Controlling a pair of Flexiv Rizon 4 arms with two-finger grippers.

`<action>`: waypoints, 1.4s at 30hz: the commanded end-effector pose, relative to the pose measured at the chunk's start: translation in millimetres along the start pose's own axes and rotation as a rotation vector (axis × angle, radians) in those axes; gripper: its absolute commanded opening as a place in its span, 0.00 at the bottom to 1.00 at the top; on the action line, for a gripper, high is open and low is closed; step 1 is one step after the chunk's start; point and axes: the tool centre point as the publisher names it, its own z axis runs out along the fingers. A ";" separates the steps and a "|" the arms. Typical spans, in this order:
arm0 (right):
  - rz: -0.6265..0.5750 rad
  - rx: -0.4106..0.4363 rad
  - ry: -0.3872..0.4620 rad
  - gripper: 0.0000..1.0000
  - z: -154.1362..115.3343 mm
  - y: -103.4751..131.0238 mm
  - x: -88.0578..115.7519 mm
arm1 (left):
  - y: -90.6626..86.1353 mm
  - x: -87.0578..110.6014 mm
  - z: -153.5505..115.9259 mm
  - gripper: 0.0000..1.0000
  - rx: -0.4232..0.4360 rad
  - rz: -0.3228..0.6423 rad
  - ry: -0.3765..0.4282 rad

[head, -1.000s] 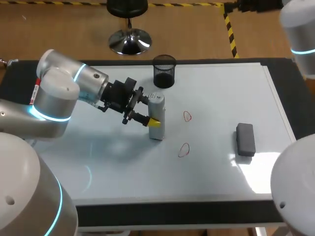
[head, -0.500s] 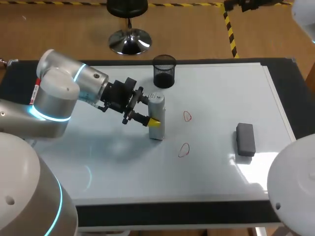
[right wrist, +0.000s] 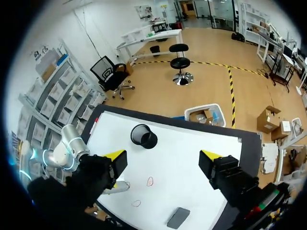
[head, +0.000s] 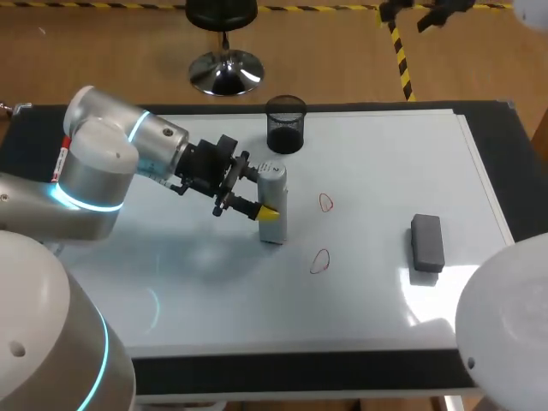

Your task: Pick up the inspection probe, press it on each red-marked spot on the whiteboard one by one, put down the probe, pick up the eraser, and wipe off all the red marks.

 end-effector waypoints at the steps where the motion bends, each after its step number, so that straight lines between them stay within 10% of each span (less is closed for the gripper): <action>1: 0.018 0.243 -0.116 1.00 -16.1 -10.3 18.0 | 12.2 -0.1 4.6 0.00 0.002 0.000 0.002; 42: 0.345 0.356 -0.287 1.00 -61.1 -155.1 82.9 | 12.2 -0.1 4.6 0.00 0.002 0.000 0.002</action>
